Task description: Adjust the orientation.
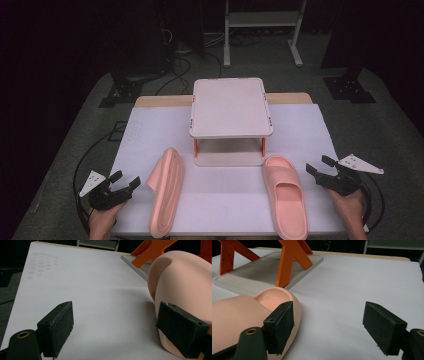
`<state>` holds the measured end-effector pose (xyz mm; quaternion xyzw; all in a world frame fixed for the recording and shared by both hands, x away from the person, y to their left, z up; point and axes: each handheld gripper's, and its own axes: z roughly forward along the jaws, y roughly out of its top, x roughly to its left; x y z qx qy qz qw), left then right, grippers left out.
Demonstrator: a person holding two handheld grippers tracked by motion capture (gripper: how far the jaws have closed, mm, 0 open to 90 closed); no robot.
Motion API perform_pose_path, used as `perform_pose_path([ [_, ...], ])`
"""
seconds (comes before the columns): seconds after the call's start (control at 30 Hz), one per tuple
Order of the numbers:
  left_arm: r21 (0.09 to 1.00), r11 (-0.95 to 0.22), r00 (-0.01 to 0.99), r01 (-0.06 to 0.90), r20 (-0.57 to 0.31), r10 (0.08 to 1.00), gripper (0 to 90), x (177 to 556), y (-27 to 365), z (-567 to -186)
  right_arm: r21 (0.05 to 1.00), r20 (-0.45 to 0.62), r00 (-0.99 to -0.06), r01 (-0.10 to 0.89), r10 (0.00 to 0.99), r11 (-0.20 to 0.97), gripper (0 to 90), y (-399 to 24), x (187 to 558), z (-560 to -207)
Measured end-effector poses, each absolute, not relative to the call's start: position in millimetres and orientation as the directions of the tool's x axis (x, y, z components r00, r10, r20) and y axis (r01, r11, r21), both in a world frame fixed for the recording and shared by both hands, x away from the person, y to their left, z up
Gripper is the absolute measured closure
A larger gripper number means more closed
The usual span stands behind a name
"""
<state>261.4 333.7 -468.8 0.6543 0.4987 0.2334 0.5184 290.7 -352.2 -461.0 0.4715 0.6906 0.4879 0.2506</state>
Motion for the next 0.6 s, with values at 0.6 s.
perform_pose_path([
  [0.6, 0.916, 0.010, 0.420, 0.401, -0.194, 0.887, 13.1, 233.5, 328.7, -470.9, 0.918, 0.130, -0.427, 0.393, 0.895, 0.054, 24.4, -351.3, 289.9, -460.0],
])
